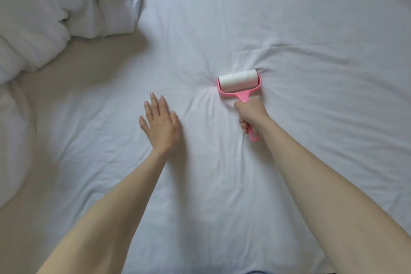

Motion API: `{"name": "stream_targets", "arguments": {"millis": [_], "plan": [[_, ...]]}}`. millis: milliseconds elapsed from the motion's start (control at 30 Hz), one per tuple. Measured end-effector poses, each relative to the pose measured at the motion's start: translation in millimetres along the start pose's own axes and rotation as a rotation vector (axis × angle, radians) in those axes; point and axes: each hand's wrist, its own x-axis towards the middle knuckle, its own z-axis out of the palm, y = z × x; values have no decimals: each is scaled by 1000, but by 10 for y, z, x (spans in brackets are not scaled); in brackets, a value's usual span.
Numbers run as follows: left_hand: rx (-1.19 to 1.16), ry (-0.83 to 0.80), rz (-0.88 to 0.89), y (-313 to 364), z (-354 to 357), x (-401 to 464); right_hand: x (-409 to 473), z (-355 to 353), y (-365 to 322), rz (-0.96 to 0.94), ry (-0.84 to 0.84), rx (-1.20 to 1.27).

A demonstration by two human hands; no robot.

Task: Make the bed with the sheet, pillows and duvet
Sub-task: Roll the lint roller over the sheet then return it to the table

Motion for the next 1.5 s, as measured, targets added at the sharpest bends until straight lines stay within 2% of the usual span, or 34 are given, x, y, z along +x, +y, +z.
{"name": "stream_targets", "arguments": {"millis": [167, 367, 567, 733, 867, 1033, 1167, 1500], "plan": [[-51, 69, -82, 114, -95, 579, 375, 45, -548, -63, -3, -64], [12, 95, -32, 257, -152, 1276, 766, 39, -1035, -100, -20, -100], [65, 70, 4, 204, -81, 1418, 982, 192, -1356, -188, 59, -99], [61, 69, 34, 185, -84, 1409, 991, 198, -1481, -186, 54, -111], [67, 71, 97, 97, -151, 1423, 738, 239, -1147, -120, 24, -33], [79, 78, 188, -66, -161, 1227, 219, 233, -185, -22, 31, -6], [69, 70, 177, -211, -55, 780, -212, 234, 508, 0, 54, -2], [68, -29, 200, -680, 252, -412, -1169, 166, 1638, 143, 28, -29]]}}
